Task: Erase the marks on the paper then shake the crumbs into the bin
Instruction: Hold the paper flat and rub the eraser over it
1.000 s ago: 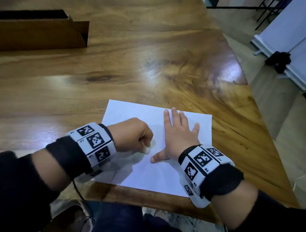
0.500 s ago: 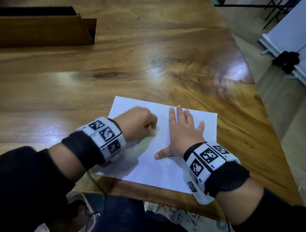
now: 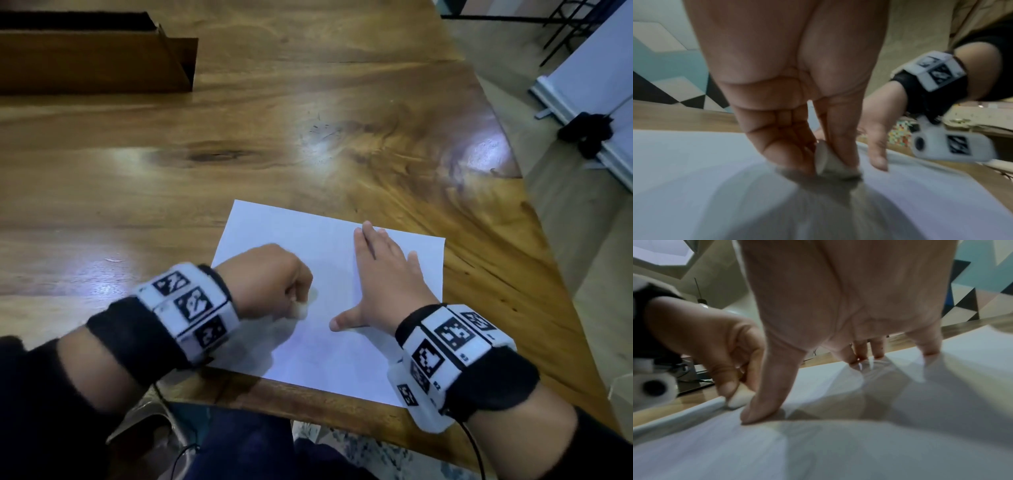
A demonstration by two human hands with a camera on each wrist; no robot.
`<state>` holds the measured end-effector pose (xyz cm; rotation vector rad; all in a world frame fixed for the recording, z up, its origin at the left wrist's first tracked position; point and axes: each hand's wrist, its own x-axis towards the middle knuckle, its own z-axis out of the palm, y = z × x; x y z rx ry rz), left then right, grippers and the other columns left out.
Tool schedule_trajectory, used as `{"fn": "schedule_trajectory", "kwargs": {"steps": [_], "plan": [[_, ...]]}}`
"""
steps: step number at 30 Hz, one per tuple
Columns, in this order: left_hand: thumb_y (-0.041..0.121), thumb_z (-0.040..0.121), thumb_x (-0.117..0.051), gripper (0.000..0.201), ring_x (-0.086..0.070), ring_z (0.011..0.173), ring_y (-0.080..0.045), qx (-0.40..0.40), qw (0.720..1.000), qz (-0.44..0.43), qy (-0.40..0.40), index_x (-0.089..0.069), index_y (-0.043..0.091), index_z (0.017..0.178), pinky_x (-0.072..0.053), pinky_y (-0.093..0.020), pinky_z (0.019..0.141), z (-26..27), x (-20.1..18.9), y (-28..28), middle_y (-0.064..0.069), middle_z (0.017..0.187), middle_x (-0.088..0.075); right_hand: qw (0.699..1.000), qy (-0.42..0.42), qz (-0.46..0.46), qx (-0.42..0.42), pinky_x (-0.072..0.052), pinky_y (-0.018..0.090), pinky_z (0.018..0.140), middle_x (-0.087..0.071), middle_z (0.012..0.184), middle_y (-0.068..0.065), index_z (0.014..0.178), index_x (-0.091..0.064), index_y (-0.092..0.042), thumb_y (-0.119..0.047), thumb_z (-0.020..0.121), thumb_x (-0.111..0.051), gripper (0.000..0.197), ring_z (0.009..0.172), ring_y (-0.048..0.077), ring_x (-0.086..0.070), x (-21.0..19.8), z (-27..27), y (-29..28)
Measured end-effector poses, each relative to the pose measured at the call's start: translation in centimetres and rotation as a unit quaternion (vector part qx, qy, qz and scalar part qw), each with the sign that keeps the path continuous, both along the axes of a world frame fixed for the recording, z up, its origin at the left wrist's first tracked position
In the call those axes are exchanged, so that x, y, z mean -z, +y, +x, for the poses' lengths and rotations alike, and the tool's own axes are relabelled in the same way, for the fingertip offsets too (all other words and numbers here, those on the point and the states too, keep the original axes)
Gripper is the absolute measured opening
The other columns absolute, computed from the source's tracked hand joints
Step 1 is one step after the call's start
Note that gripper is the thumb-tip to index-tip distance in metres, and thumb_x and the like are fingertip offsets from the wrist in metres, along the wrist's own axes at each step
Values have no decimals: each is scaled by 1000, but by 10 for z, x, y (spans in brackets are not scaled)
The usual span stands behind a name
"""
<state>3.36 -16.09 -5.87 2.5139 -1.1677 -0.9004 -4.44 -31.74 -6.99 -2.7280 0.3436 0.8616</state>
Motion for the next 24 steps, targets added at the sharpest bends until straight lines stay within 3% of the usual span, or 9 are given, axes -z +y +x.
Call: {"fn": "schedule_trajectory", "kwargs": {"steps": [4, 7, 9, 12, 13, 15, 19, 22, 24], "plan": [[15, 70, -66, 11, -53, 66, -20, -144, 986, -77, -47, -66, 15, 81, -39, -24, 64, 35, -6, -41, 9, 58, -51, 1000, -15, -5, -4, 0, 49, 118, 26, 156, -8, 150, 19, -18, -63, 59, -78, 140, 145, 13, 19, 1, -2, -3], [14, 75, -63, 8, -57, 73, -21, -167, 977, -103, -82, -66, 11, 82, -42, -23, 67, 45, -2, -63, 3, 65, -54, 1000, -14, -1, -1, 2, 48, 118, 28, 155, -9, 149, 20, -19, -62, 60, -78, 139, 144, 12, 20, 0, -2, -3], [15, 76, -63, 5, -52, 73, -20, -142, 981, -102, -89, -65, 11, 78, -37, -19, 63, 43, 2, -63, 2, 67, -53, 1000, -18, 1, 0, 2, 48, 118, 28, 155, -9, 149, 20, -19, -61, 61, -78, 139, 144, 12, 20, 0, -2, -3], [17, 73, -70, 8, -46, 58, -13, -63, 996, -60, -19, -62, 17, 70, -32, -7, 44, 38, 0, -55, 11, 57, -48, 1000, -20, 2, 1, 2, 48, 118, 27, 156, -8, 150, 20, -19, -60, 61, -78, 138, 144, 12, 20, 1, -2, -3], [18, 71, -72, 8, -45, 55, -9, -42, 998, -39, 2, -65, 16, 71, -31, -6, 44, 40, -3, -55, 13, 57, -48, 1000, -19, 1, 0, 2, 48, 118, 27, 156, -8, 149, 20, -19, -61, 61, -78, 139, 145, 12, 19, 1, -2, -3], [21, 70, -74, 11, -47, 57, -10, -39, 999, -27, -4, -68, 15, 77, -36, -16, 52, 46, -5, -60, 11, 59, -51, 1000, -16, -3, -1, 2, 48, 117, 27, 156, -8, 149, 20, -19, -61, 61, -78, 139, 144, 13, 20, 1, -2, -3], [15, 75, -65, 8, -48, 71, -19, -82, 987, -88, -104, -65, 8, 80, -34, -23, 63, 46, -3, -71, 0, 71, -53, 1000, -12, -7, -3, 2, 48, 117, 28, 155, -8, 149, 21, -18, -62, 62, -77, 138, 144, 13, 20, 0, -1, -2], [16, 74, -66, 3, -50, 68, -17, 6, 998, -47, -34, -65, 14, 76, -35, -16, 54, 28, 1, -54, 3, 69, -55, 1000, -13, -3, -2, 3, 48, 117, 28, 155, -8, 149, 21, -19, -62, 61, -77, 138, 144, 12, 20, 0, -2, -2], [20, 73, -69, 5, -56, 71, -17, 55, 998, 3, 19, -65, 19, 73, -40, -17, 61, 22, -1, -44, 2, 73, -63, 1000, -16, 1, 1, 3, 48, 116, 28, 156, -8, 149, 20, -18, -60, 61, -78, 139, 144, 13, 20, 0, -2, -2]]}}
